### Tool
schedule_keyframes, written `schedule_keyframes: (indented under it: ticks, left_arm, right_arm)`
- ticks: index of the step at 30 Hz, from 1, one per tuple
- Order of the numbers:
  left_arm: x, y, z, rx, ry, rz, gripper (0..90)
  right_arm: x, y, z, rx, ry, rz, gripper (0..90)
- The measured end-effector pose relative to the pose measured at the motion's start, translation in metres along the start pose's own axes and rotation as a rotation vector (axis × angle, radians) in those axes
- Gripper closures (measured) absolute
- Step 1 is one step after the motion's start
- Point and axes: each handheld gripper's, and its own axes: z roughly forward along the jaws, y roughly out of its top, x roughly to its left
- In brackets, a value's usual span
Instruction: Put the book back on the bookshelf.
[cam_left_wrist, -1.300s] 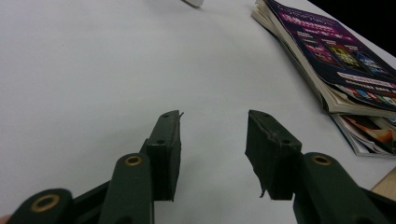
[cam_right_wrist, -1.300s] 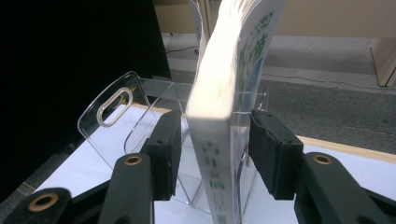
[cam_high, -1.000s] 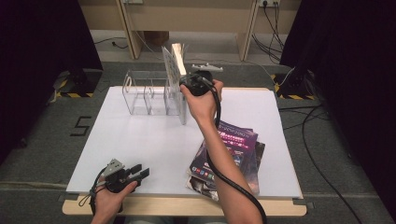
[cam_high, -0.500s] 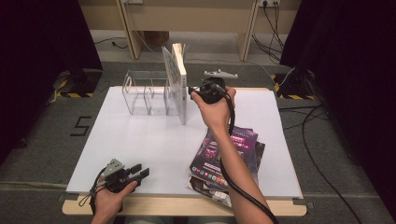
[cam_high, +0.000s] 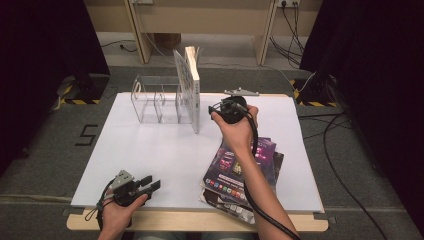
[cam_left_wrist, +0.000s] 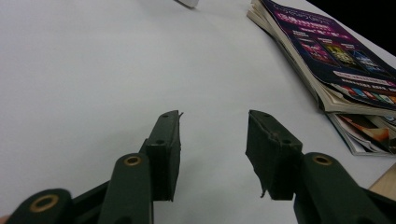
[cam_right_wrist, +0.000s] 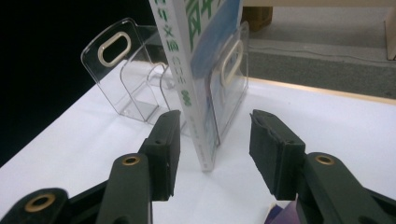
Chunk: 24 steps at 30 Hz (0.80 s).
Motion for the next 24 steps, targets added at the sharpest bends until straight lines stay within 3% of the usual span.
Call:
schedule_keyframes:
  ticks: [24]
  left_arm:
    - [-0.013, 0.012, 0.010, 0.016, -0.027, 0.053, 54.0]
  right_arm:
    - [-0.029, -0.049, -0.008, 0.071, -0.045, 0.015, 55.3]
